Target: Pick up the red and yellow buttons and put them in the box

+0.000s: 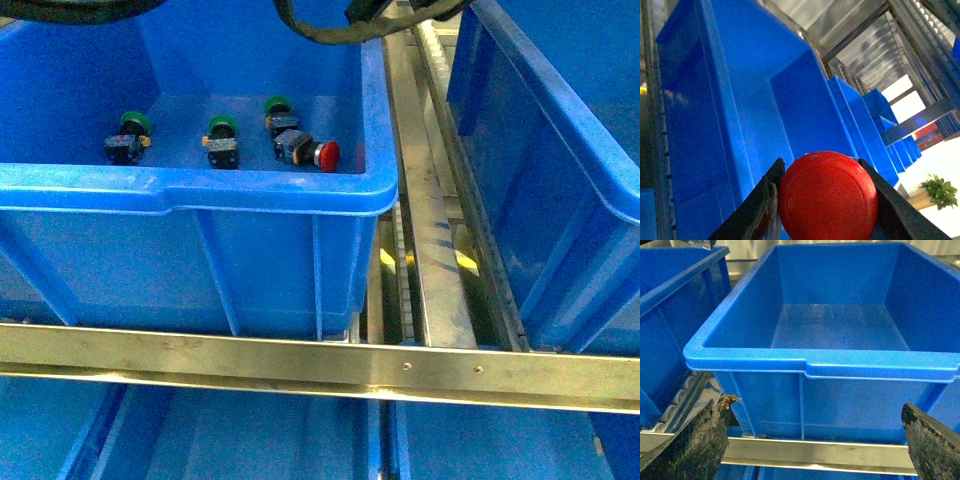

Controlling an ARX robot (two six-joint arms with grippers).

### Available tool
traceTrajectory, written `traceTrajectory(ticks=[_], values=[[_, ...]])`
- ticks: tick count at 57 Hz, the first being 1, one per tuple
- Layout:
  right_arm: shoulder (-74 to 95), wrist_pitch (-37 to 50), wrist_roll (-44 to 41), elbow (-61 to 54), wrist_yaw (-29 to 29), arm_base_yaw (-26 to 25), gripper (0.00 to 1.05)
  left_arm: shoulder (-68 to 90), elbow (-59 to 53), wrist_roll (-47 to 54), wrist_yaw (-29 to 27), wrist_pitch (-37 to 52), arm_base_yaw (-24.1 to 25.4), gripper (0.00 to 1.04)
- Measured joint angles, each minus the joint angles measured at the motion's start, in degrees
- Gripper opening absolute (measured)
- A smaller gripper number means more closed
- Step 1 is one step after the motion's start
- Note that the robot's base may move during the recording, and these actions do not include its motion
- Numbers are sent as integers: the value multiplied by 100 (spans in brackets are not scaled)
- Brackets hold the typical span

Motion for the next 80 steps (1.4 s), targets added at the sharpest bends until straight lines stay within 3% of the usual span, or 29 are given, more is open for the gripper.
traceTrajectory(ticks=[19, 28, 40, 48, 57, 80], values=[[0, 0, 0, 0, 0, 0, 99, -734, -546, 22, -13, 289, -96, 34], [0, 0, 0, 0, 2, 0, 99, -1189, -1174, -452, -509, 1709, 7, 34], [0, 0, 0, 0, 0, 0, 99, -1283, -2022, -1117, -584, 2970, 249, 33], [0, 0, 0, 0, 7, 0, 99, -1283, -2861, -1681, -96, 3823, 693, 33], [-2, 0, 0, 0, -2, 0, 99, -1215, -3399, -2367, 890, 4575, 1349, 33], [-2, 0, 0, 0, 0, 0, 99, -1132, -3399, -2599, 1268, 4599, 1740, 33]])
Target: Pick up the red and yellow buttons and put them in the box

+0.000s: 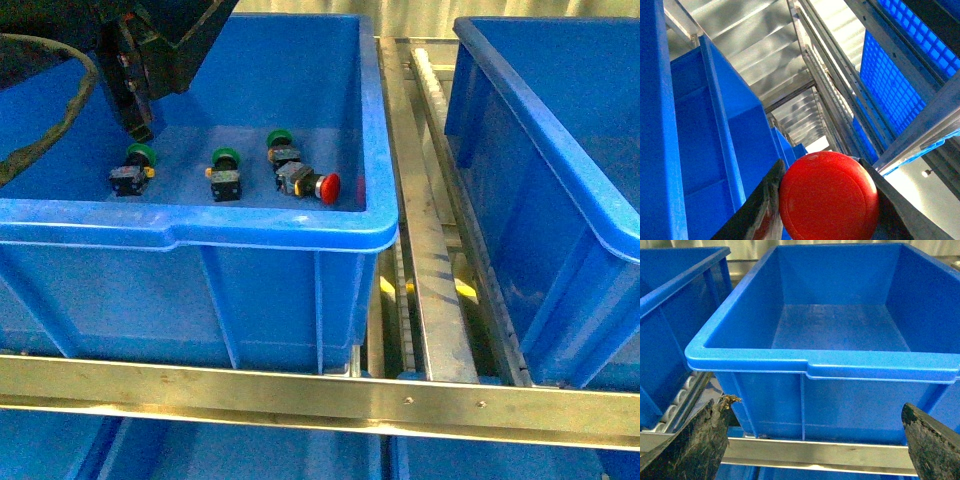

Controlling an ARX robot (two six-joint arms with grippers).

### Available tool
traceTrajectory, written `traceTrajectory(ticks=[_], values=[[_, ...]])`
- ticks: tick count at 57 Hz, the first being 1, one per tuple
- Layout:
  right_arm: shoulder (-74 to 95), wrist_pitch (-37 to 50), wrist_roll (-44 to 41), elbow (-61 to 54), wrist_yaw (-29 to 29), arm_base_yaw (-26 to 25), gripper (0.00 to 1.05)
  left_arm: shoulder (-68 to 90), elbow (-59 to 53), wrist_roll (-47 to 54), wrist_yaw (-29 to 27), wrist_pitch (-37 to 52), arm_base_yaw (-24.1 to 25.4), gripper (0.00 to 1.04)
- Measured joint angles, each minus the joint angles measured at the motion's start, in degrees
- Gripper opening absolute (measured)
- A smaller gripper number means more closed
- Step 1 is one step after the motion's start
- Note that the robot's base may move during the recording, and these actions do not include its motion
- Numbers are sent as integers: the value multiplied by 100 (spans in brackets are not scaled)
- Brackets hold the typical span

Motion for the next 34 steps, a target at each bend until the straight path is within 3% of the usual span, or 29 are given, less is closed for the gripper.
traceTrajectory(ticks=[12, 19, 25, 34], values=[[0, 0, 2, 0, 0, 0, 99, 170, 17, -87, 205, 2, 116, 33], [0, 0, 0, 0, 0, 0, 99, 448, 238, -245, 599, 4, 210, 33], [2, 0, 0, 0, 0, 0, 99, 1482, 1663, -706, 1598, -142, 348, 33], [11, 0, 2, 0, 0, 0, 99, 2568, 3429, -715, 1779, -968, 212, 33]])
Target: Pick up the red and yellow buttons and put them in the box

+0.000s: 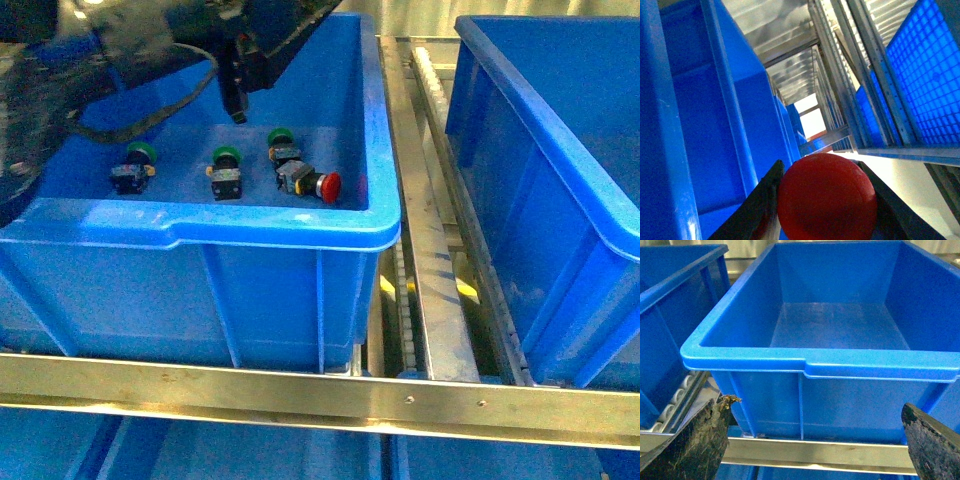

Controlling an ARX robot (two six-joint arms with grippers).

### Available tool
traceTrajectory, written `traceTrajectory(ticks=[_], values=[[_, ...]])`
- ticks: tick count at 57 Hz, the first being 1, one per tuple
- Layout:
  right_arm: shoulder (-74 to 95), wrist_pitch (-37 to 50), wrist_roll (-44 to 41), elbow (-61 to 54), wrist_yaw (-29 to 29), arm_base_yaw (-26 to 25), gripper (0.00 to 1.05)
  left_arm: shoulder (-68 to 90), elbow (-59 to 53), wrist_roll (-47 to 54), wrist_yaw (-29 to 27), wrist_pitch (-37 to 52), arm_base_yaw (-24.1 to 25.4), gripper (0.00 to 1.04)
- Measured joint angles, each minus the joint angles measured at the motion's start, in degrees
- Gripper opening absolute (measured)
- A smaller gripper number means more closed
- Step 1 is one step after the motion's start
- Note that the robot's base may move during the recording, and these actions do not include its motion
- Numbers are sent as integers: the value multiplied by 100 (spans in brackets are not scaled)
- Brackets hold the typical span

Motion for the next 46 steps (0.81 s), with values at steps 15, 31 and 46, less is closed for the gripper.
traceTrajectory(ticks=[15, 31, 46], values=[[-7, 0, 0, 0, 0, 0, 99, 87, 903, 428, 227, -728, -675, 33], [299, 551, 518, 0, 1268, 297, 99, 4, 920, 802, 184, -1174, -876, 33], [2658, 3453, 4065, 964, 2234, 557, 99, -339, 647, 1023, -24, -1239, -879, 33]])
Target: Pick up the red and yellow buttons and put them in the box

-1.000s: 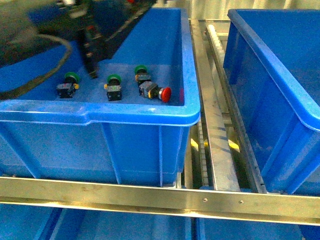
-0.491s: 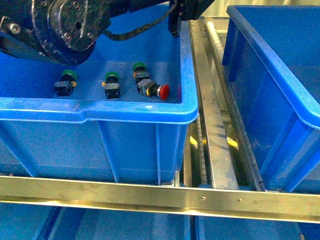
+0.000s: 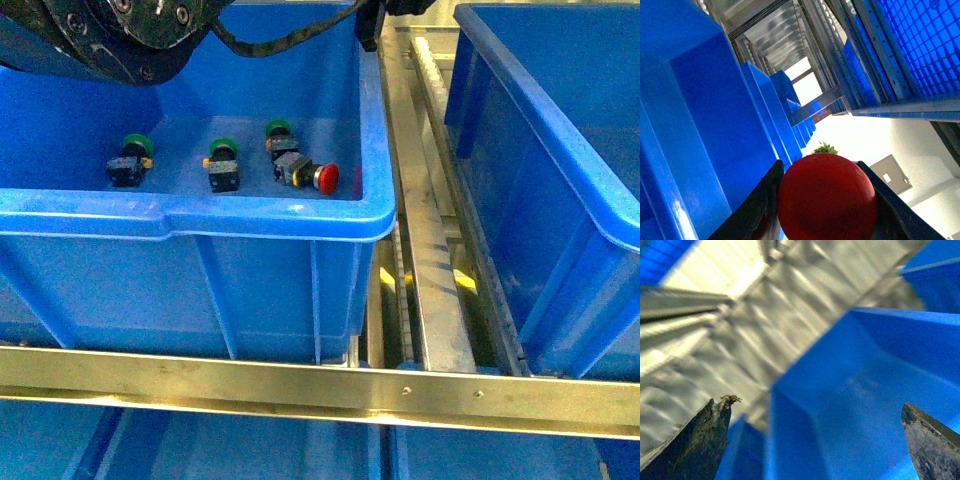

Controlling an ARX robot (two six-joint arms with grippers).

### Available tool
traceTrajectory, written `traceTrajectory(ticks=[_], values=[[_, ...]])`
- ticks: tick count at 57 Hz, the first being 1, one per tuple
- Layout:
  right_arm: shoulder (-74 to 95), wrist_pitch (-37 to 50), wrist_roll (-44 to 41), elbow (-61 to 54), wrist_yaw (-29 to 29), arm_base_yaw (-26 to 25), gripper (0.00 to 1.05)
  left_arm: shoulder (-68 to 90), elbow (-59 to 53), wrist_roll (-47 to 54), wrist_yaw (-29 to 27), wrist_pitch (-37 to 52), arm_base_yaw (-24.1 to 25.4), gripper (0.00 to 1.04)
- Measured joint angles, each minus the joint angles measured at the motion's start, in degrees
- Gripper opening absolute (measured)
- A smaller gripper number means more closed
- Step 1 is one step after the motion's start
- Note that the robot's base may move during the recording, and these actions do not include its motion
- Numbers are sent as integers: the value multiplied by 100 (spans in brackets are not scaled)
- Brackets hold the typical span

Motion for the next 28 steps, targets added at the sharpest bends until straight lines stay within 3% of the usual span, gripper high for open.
traceTrajectory(ticks=[6, 17, 28], values=[[741, 828, 793, 581, -212, 328, 99, -61, -76, 59, -103, -66, -33, 33], [2186, 2326, 2114, 822, -61, 986, 99, -70, -125, 166, -291, -118, -175, 33], [3598, 3486, 2695, 935, 210, 1528, 99, -70, -125, 175, -428, -111, -354, 33]])
